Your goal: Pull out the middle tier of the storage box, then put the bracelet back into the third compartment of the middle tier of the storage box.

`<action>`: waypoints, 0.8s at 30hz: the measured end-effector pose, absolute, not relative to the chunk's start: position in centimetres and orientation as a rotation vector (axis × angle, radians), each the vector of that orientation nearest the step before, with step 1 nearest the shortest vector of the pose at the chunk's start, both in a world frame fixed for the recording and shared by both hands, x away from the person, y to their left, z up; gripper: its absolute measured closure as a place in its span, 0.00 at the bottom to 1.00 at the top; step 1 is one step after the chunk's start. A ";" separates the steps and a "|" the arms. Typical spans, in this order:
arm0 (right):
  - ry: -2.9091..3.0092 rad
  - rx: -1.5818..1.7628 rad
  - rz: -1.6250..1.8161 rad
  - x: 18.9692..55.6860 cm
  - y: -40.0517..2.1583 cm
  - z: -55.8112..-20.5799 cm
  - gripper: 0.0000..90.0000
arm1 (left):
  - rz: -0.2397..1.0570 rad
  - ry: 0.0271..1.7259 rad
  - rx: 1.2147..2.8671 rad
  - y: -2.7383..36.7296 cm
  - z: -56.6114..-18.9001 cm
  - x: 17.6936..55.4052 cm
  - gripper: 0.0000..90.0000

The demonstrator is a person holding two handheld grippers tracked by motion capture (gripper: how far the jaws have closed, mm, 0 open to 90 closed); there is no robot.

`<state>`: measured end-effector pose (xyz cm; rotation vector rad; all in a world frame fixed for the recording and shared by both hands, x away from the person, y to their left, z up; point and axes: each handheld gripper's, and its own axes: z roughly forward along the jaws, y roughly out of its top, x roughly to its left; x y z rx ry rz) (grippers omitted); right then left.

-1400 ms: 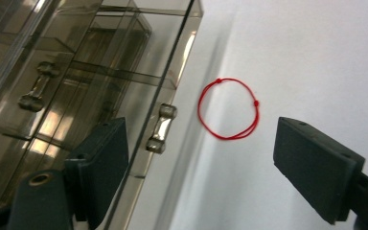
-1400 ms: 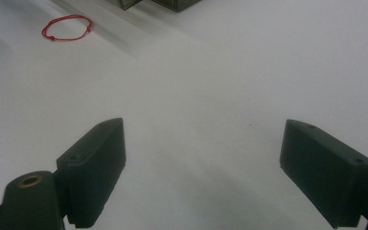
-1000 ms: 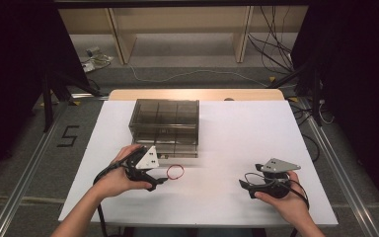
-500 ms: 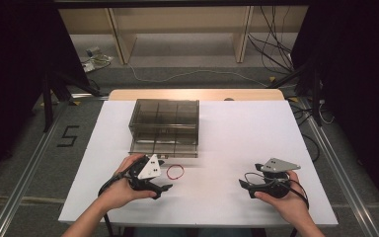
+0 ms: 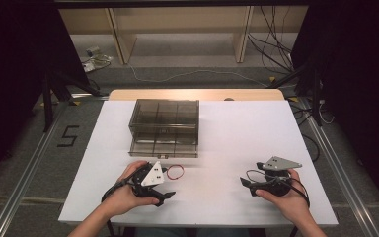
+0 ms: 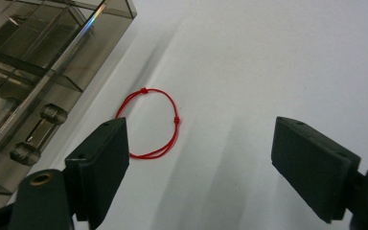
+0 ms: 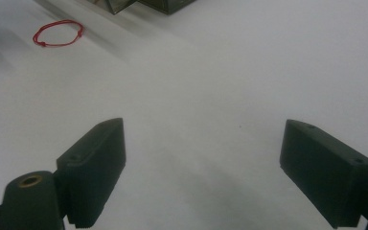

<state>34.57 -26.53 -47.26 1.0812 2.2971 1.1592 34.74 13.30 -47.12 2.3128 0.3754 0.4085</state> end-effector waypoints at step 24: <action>2.298 1.067 1.167 34.5 -26.5 -47.2 0.18 | 0.393 0.395 2.317 13.3 -47.4 34.9 0.24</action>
